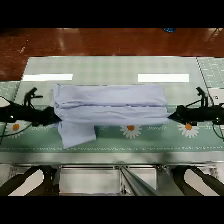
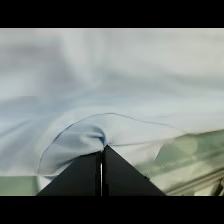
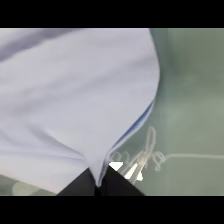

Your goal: Fold the shirts.

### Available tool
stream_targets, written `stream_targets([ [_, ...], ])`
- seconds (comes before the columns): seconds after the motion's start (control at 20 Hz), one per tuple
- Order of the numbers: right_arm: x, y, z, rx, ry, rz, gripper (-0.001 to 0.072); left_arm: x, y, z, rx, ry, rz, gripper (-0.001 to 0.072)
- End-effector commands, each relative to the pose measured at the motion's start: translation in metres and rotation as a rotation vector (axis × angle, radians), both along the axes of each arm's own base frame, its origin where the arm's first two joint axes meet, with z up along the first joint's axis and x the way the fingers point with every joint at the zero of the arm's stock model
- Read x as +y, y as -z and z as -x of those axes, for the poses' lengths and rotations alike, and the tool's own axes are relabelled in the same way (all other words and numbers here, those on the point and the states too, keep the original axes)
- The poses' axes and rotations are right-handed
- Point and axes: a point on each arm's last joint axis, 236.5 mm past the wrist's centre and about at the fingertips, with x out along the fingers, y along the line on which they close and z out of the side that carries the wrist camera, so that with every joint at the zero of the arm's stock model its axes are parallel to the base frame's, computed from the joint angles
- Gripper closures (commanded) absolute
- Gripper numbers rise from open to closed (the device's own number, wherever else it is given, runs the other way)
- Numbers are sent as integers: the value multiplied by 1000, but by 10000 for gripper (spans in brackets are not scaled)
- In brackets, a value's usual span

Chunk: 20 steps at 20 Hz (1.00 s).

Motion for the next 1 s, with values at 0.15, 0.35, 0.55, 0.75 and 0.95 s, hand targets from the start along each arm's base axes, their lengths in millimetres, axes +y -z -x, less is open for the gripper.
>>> stream_targets([
  [0.15,0,-46,-74,-166,-3,-78,692,13,-63,-108,-255,-86,1,692],
  [0.35,9,-31,-125,-189,-29,-53,692,-1,-41,-151,-209,-34,20,691],
  [0.55,13,-9,-168,-172,3,-48,692,-8,-11,-191,-123,-40,49,692],
  [0.75,8,15,-183,-133,54,-65,689,-10,20,-196,-25,-26,81,692],
  [0.95,1,21,-181,-124,48,-50,301,-4,25,-187,20,5,71,201],
])
